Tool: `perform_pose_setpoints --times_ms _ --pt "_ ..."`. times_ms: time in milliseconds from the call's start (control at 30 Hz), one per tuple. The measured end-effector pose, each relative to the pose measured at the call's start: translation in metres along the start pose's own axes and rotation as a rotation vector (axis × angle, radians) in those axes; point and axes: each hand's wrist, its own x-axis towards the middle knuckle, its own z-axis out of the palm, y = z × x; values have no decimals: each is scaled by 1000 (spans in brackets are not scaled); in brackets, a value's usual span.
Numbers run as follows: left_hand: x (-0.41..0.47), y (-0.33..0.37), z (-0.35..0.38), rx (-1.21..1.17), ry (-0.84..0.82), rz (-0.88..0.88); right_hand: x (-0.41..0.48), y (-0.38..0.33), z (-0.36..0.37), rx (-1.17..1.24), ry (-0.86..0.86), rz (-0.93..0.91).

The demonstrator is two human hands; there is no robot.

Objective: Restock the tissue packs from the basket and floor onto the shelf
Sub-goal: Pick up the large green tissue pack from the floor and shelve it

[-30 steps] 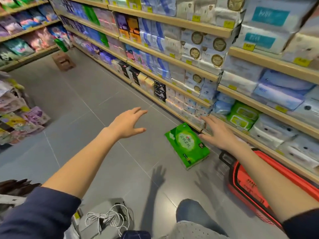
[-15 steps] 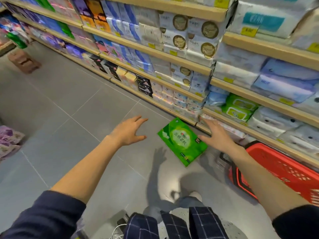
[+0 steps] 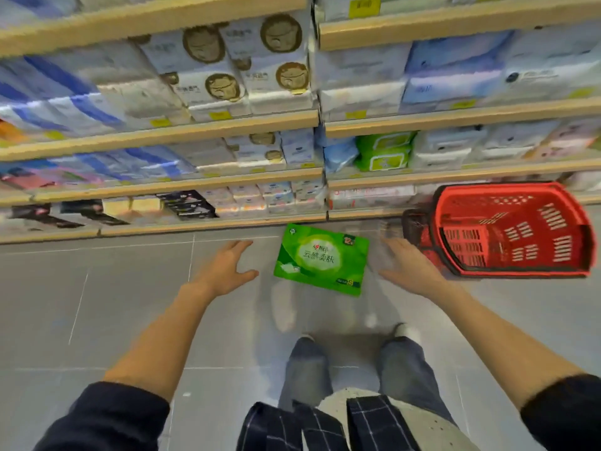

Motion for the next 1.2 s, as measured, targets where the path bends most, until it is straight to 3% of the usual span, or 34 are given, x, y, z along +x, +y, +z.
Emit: perform_pose_setpoints --times_ms 233,467,767,1000,1200 --pt "48 -35 7 -5 -94 109 8 -19 46 93 49 183" --pt "115 -65 64 -114 -184 62 53 2 88 195 41 248" --pt "240 -118 191 -309 -195 -14 162 117 218 248 5 401" --pt "363 -187 315 -229 -204 -35 246 235 331 248 -62 461" --pt "442 -234 394 -118 -229 4 300 308 406 307 -11 485"
